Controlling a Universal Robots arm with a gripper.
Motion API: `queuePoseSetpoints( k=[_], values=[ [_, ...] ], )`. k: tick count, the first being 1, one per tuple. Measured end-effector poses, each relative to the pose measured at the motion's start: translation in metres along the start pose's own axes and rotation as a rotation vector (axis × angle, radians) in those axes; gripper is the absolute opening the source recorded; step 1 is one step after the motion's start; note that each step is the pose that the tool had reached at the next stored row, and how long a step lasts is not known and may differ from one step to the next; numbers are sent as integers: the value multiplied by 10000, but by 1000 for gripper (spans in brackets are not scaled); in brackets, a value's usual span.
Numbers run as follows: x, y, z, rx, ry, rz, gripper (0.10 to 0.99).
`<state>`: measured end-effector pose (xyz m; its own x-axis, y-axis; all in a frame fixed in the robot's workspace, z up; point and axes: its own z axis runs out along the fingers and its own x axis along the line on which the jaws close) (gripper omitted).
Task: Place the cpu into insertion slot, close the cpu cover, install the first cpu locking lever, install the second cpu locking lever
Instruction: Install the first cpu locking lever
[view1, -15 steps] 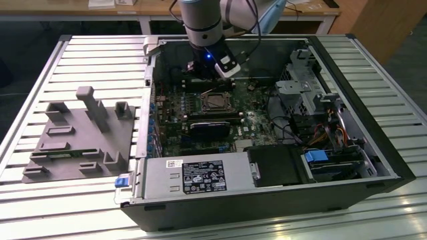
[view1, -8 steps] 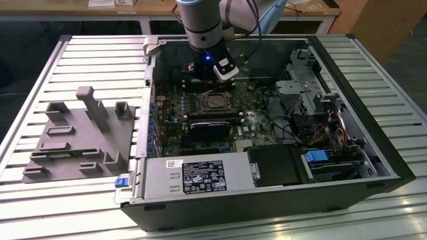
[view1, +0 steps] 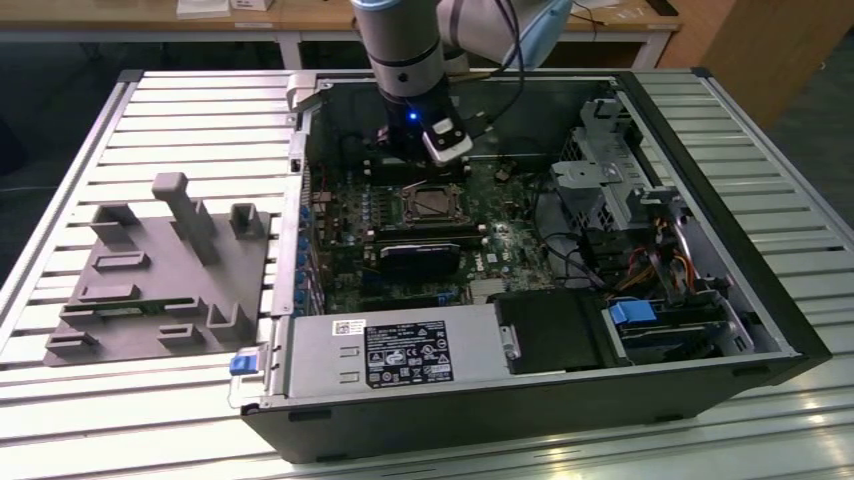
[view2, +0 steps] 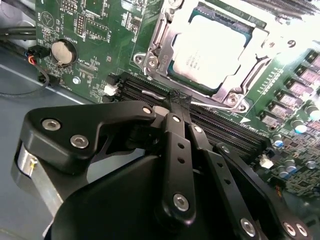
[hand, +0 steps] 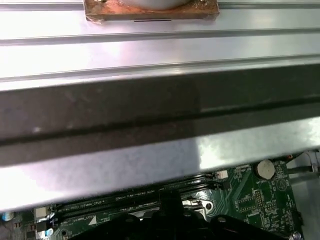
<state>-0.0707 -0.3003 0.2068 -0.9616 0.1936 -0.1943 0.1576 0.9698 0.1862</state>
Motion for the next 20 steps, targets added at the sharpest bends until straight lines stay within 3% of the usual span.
queuePoseSetpoints(
  k=[5,20],
  values=[
    [9,34,14,42,-44,219,102],
    [26,33,88,232,-218,1126,102]
  ],
)
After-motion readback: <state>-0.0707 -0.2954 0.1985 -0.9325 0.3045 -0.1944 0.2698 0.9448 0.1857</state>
